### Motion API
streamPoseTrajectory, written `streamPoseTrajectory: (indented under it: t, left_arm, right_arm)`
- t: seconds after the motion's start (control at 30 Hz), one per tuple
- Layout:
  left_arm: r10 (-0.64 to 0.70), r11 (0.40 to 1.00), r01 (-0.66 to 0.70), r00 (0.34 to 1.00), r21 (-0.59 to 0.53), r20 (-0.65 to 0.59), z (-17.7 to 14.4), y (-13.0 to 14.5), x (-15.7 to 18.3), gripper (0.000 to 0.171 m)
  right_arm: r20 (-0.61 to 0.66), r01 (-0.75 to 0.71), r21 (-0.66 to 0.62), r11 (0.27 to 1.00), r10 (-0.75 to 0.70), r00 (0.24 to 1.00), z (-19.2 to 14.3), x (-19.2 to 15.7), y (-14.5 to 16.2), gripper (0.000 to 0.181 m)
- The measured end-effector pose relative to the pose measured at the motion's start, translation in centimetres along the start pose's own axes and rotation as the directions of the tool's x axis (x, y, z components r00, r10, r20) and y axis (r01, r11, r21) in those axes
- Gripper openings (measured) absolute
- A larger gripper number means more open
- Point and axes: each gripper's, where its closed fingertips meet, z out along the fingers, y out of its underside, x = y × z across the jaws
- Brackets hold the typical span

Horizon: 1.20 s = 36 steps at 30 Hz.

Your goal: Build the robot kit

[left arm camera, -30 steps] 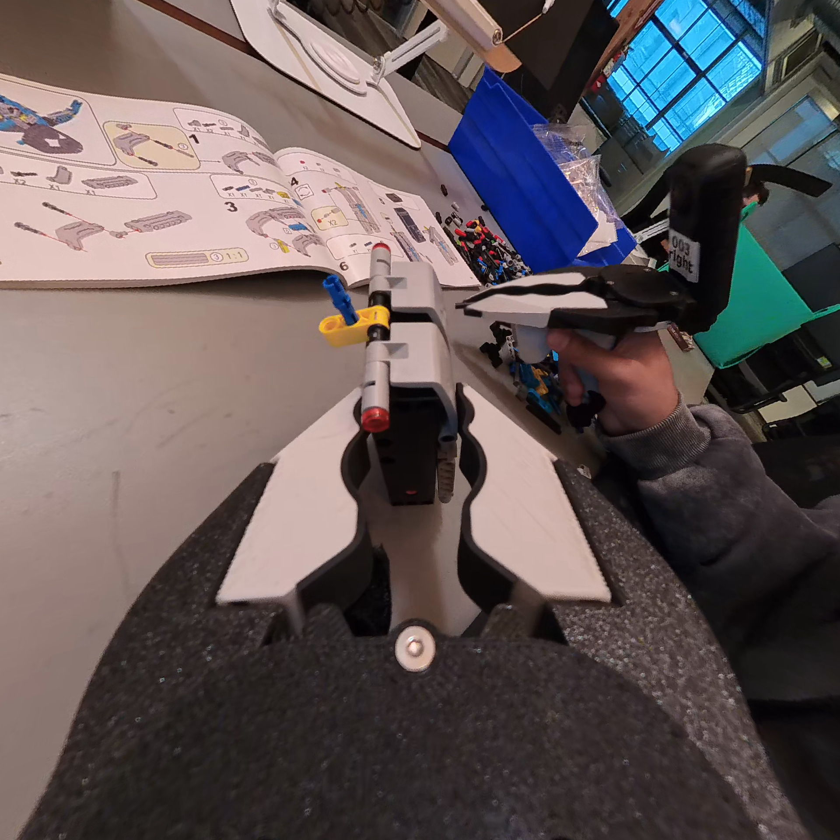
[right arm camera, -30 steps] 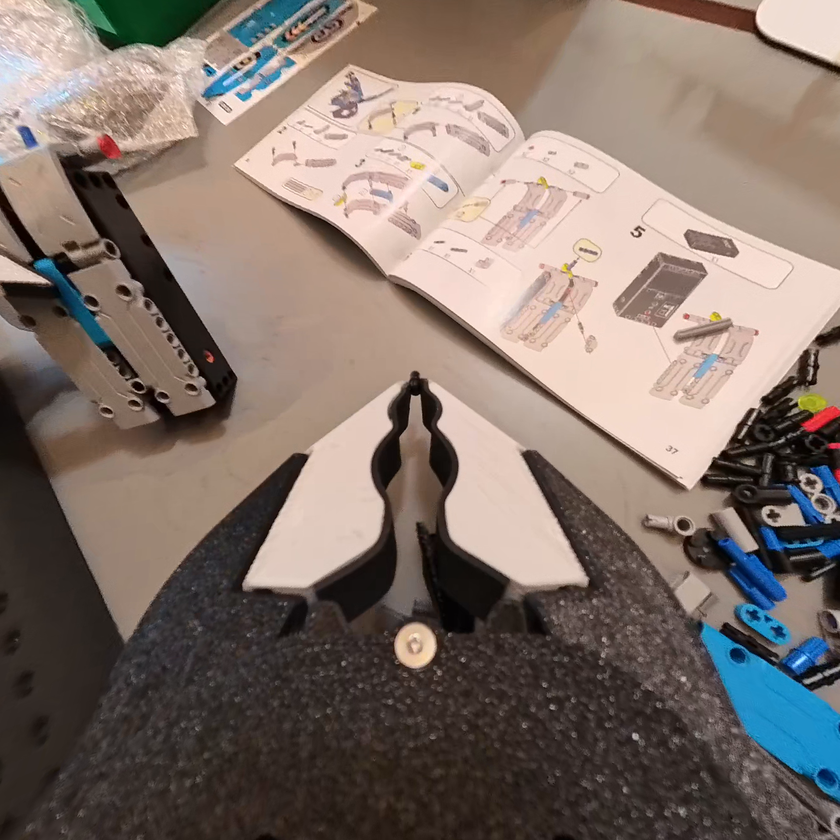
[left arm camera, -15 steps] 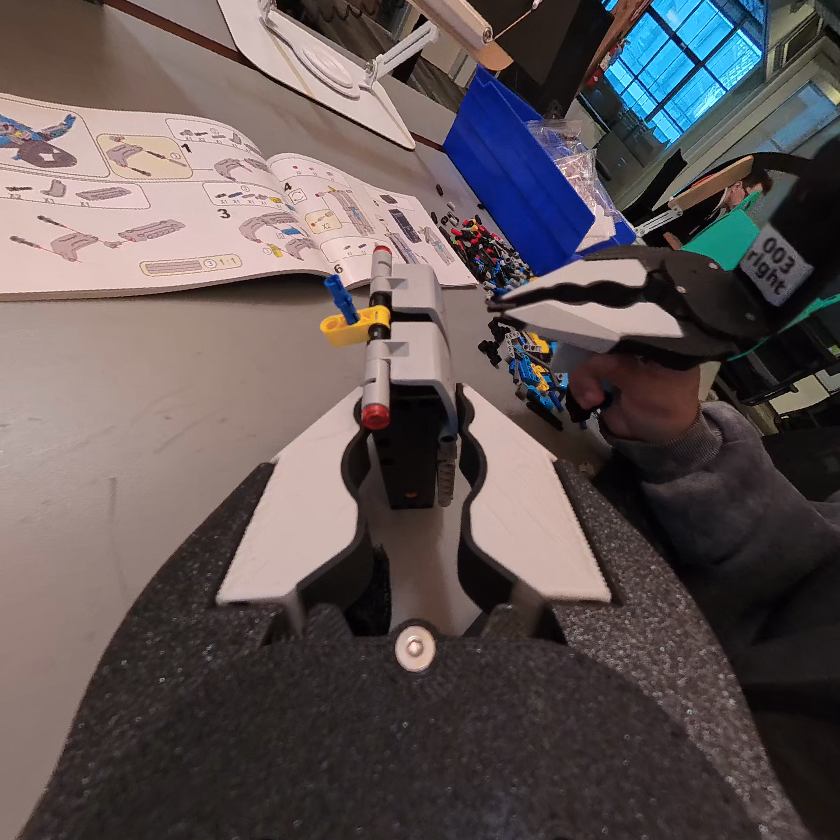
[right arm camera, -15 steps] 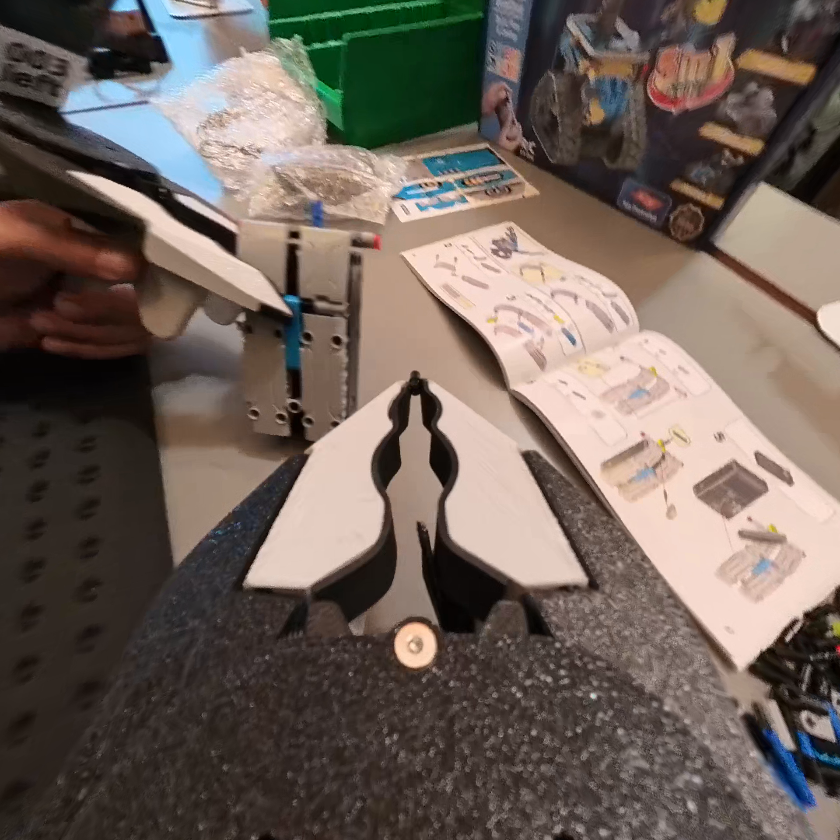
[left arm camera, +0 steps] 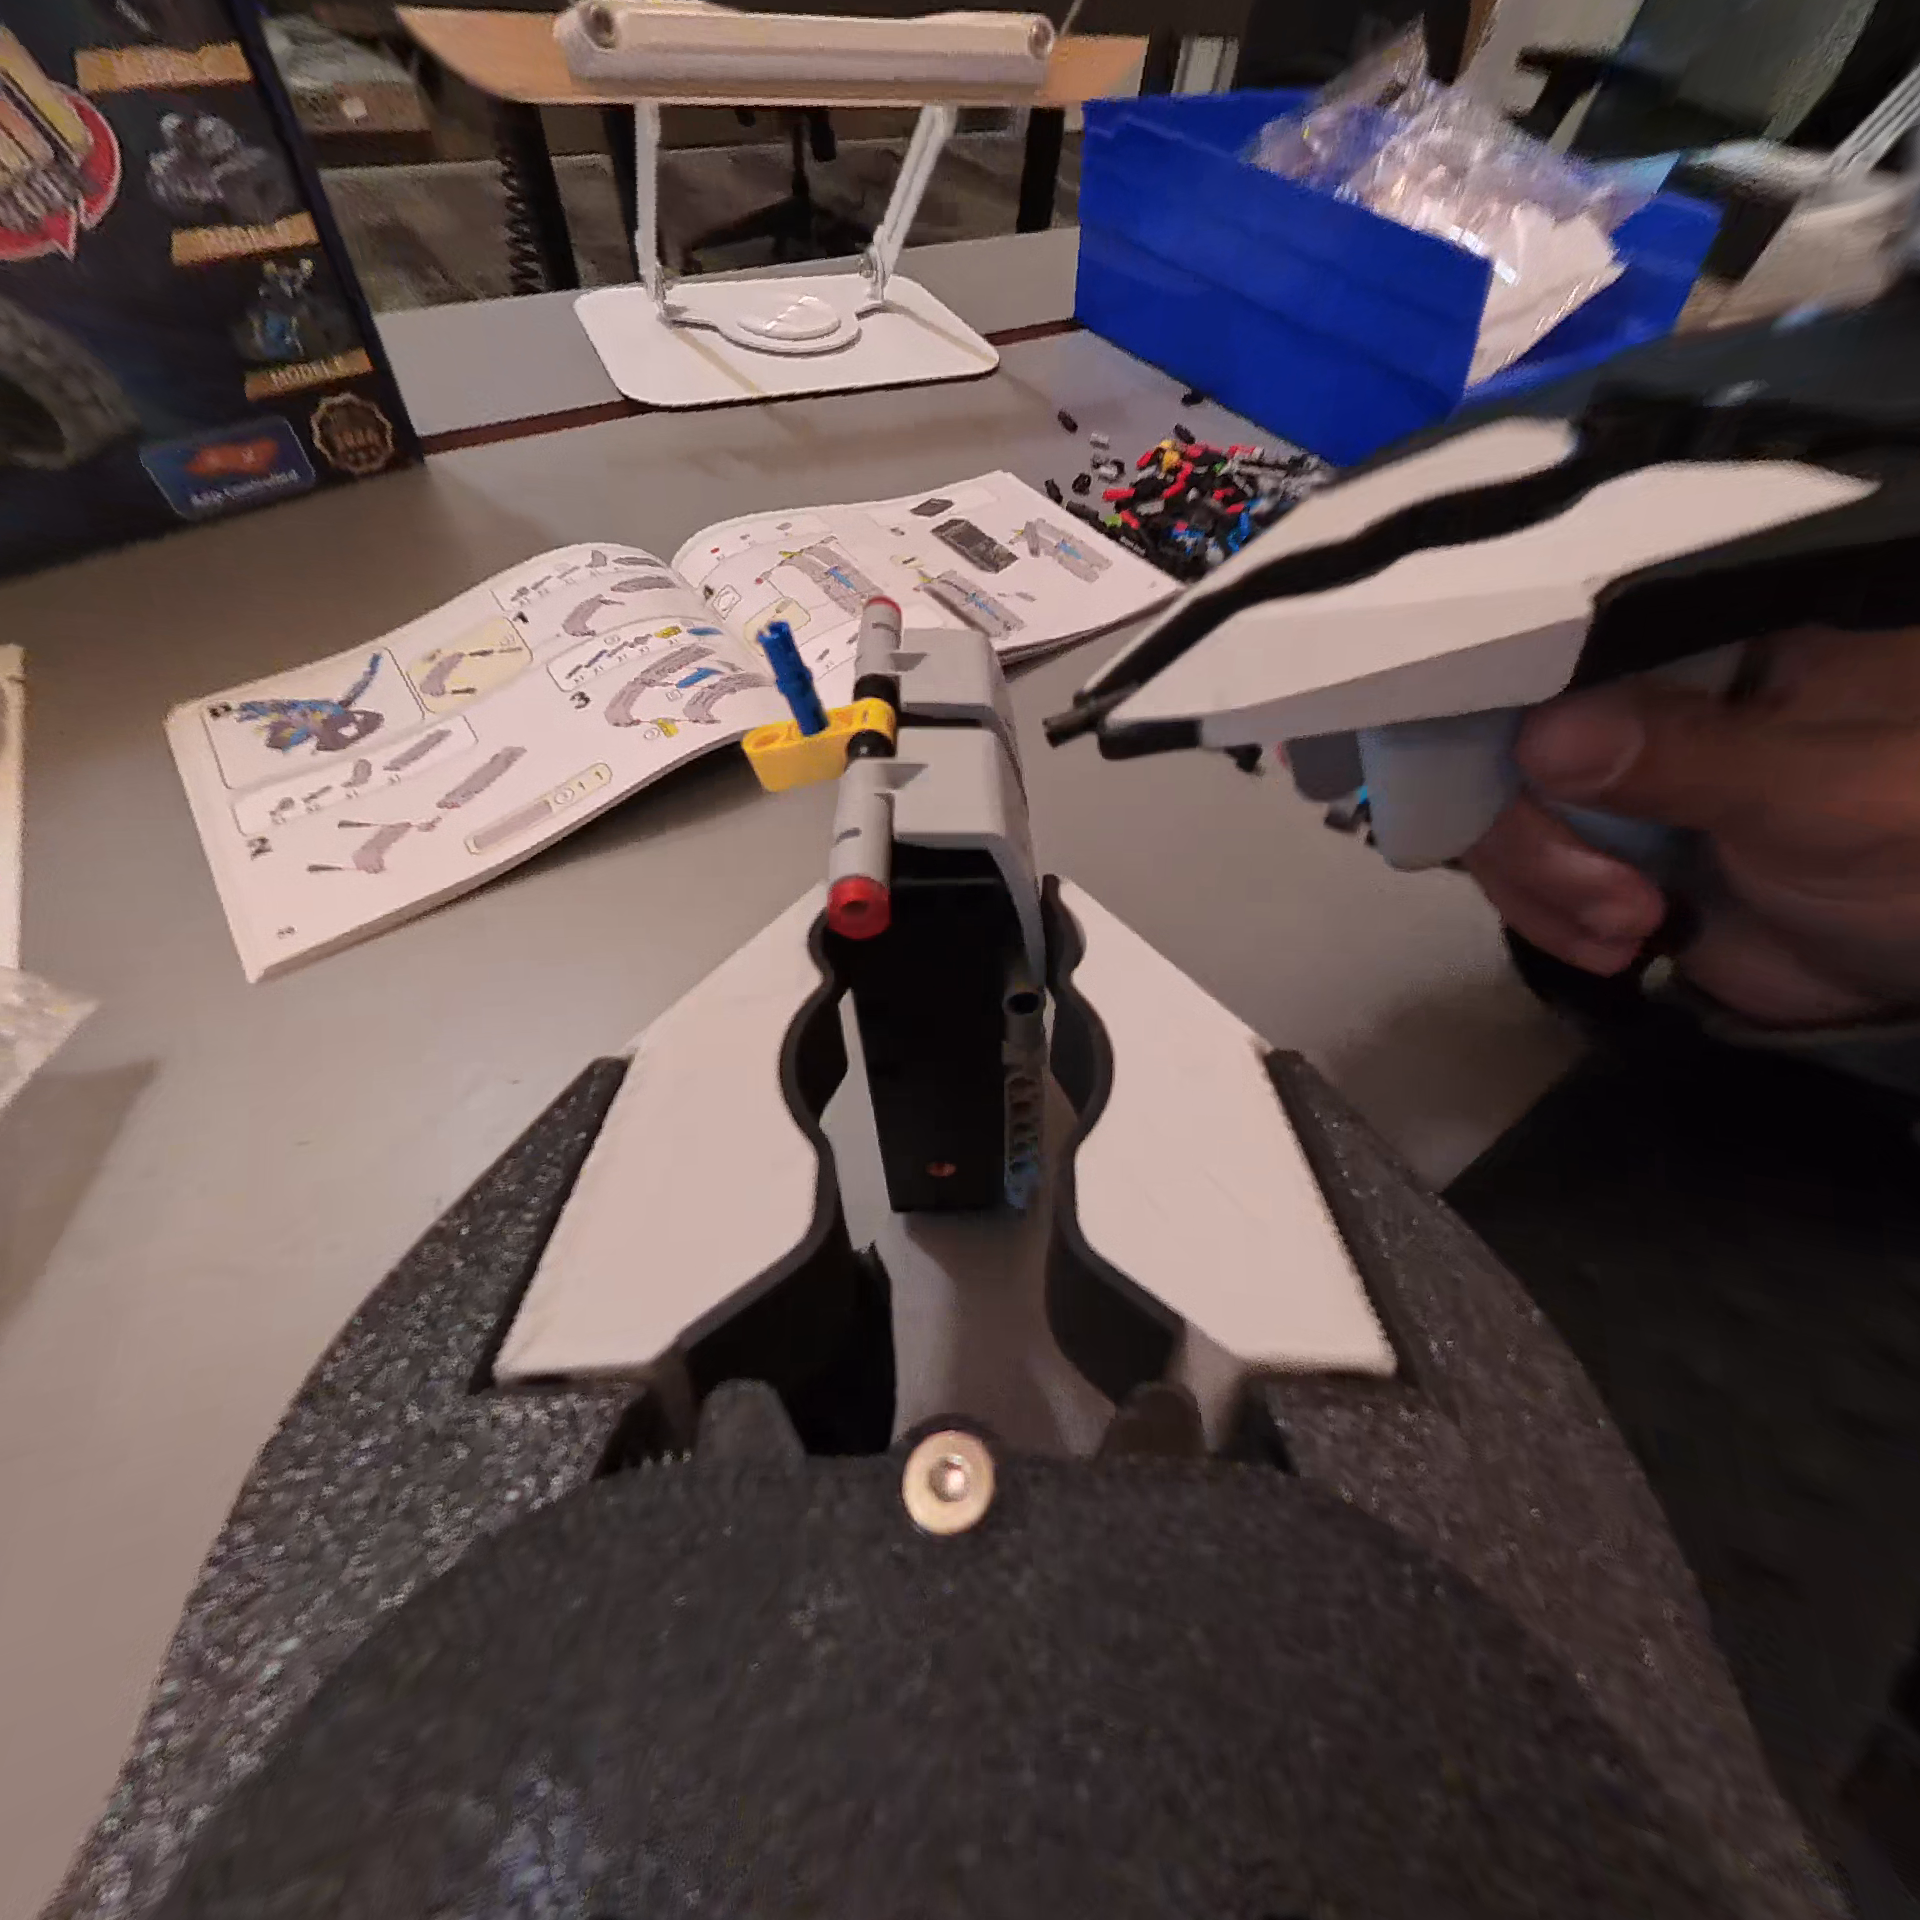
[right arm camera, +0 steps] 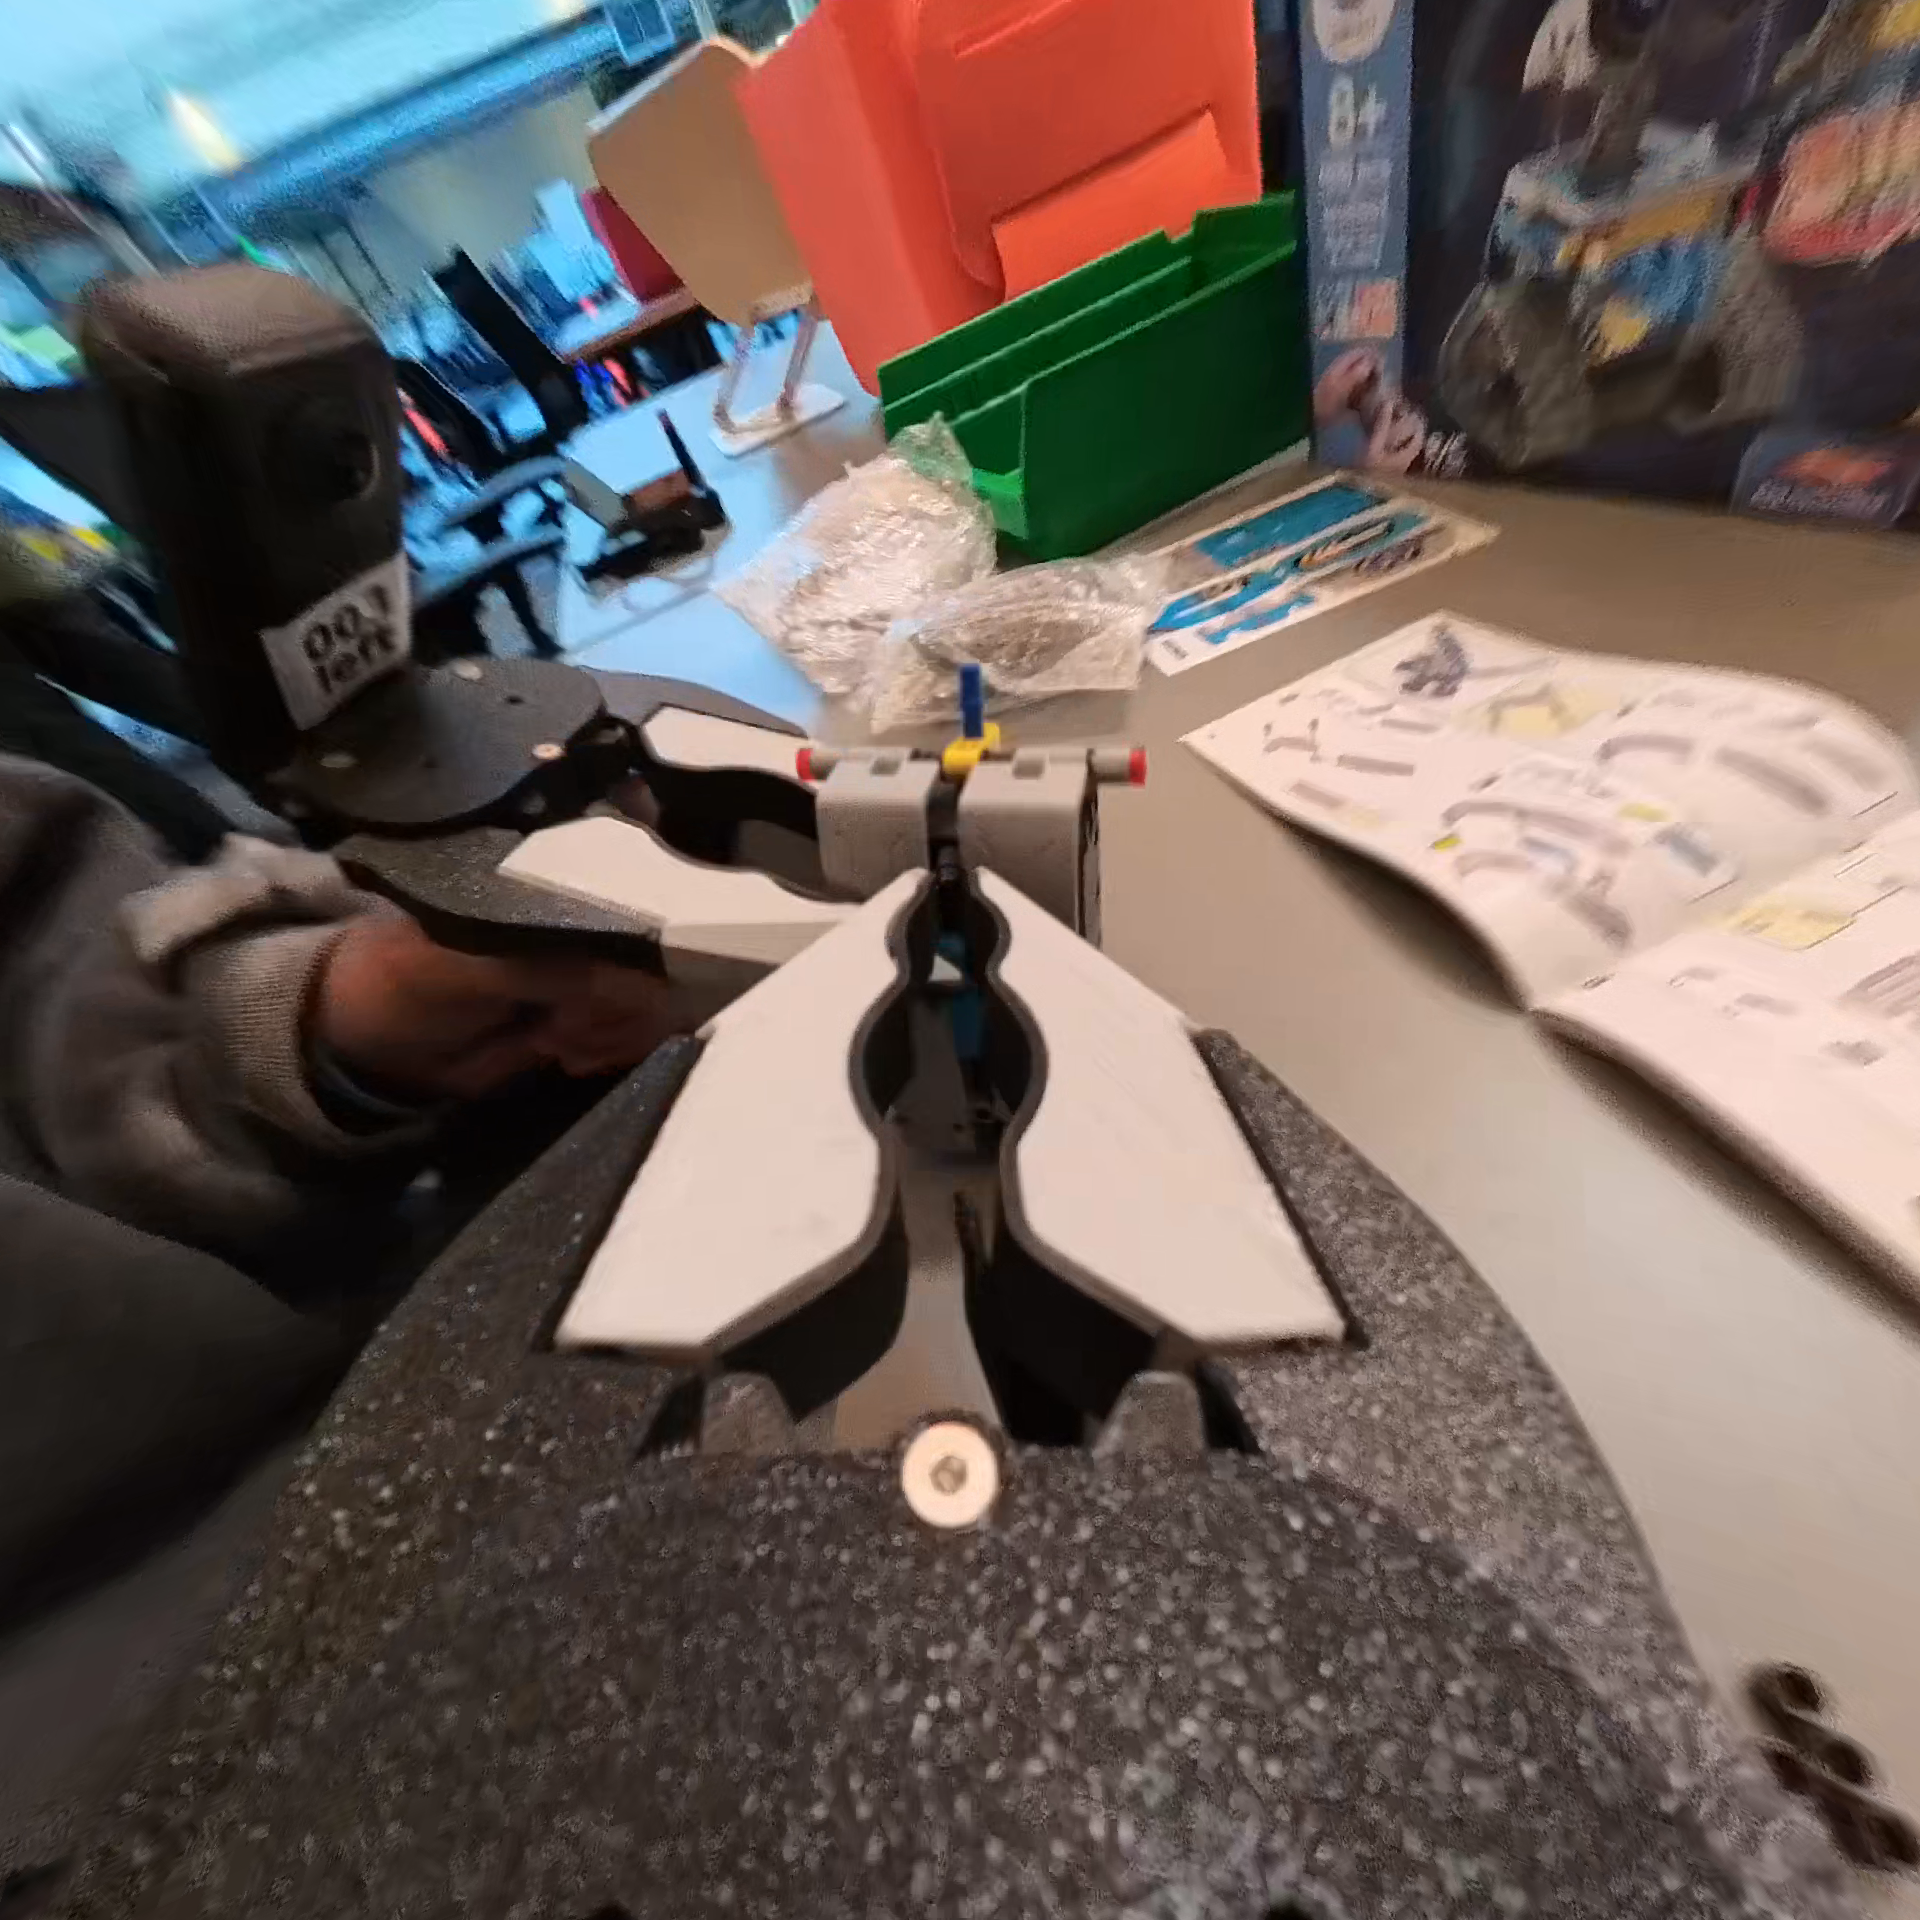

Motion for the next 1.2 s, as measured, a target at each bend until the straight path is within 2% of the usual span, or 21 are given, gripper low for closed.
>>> streamPoseTrajectory:
  t: [0.07,0.13,0.4,0.7,0.97,1.2]
  left_arm:
    - [0.055,0.998,-0.054,0.998,-0.012,0.024,0.1,0.2,0.3,0.034]
    - [0.071,0.997,-0.070,0.997,-0.014,0.029,0.2,0.2,0.4,0.035]
    - [-0.047,0.999,0.047,0.999,-0.025,0.008,0.4,0.5,-0.6,0.034]
    - [-0.038,0.999,0.039,0.999,-0.020,0.006,0.4,0.4,-0.5,0.035]
    - [-0.041,0.999,0.041,0.999,-0.021,-0.003,0.5,0.5,-0.5,0.035]
    - [-0.004,1.000,0.005,1.000,-0.026,0.008,0.6,0.5,-0.2,0.035]
  right_arm:
    - [-0.074,0.167,-0.023,0.986,-0.168,0.983,-0.2,-0.2,-0.3,0.003]
    - [-0.111,0.251,-0.023,0.968,-0.252,0.961,-0.5,-0.3,-0.6,0.003]
    - [-0.191,0.309,-0.079,0.948,-0.319,0.928,-1.0,2.0,-0.1,0.002]
    - [-0.151,0.258,-0.084,0.962,-0.269,0.951,-0.6,2.0,0.4,0.003]
    - [-0.158,0.338,-0.111,0.935,-0.352,0.922,-0.4,1.4,0.6,0.003]
    - [-0.150,0.338,-0.081,0.938,-0.347,0.926,-0.2,0.4,0.0,0.003]
